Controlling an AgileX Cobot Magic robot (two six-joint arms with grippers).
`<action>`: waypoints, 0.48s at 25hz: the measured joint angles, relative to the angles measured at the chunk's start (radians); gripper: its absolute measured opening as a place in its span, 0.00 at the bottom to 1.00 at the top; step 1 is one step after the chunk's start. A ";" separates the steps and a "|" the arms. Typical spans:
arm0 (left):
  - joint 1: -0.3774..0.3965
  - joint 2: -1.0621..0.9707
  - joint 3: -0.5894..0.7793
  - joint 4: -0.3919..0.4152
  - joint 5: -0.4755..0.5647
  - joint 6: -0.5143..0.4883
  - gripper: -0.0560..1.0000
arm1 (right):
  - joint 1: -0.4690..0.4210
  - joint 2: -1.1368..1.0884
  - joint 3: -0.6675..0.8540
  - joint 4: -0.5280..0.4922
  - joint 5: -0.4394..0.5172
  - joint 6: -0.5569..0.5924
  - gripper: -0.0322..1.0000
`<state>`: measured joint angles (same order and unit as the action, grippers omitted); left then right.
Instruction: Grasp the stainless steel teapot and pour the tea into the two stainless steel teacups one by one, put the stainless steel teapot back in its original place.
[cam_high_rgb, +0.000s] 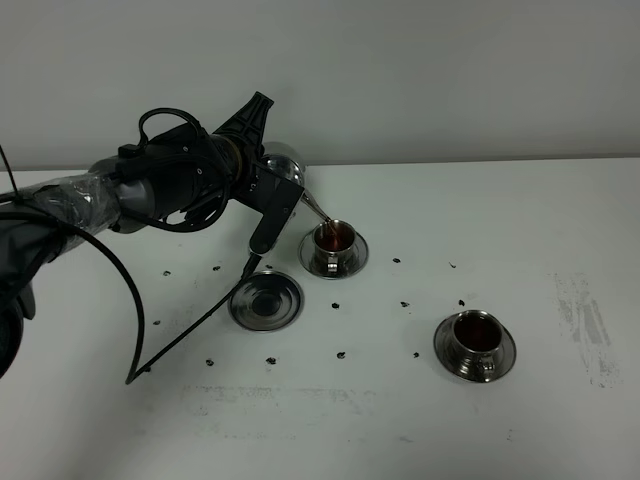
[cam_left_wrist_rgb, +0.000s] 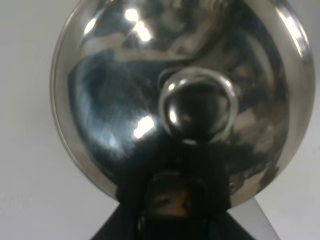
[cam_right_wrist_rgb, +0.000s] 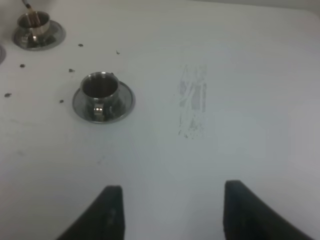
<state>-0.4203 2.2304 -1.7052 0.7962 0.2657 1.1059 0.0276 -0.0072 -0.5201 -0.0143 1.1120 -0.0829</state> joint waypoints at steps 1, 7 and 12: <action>0.000 0.000 0.000 0.000 -0.001 0.000 0.26 | 0.000 0.000 0.000 0.000 0.000 0.000 0.45; 0.000 0.000 0.000 0.008 -0.013 0.000 0.26 | 0.000 0.000 0.000 0.000 0.000 0.000 0.45; 0.000 0.000 0.000 0.027 -0.014 0.000 0.26 | 0.000 0.000 0.000 0.000 0.000 0.000 0.45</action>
<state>-0.4203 2.2304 -1.7052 0.8229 0.2519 1.1059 0.0276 -0.0072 -0.5201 -0.0143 1.1120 -0.0829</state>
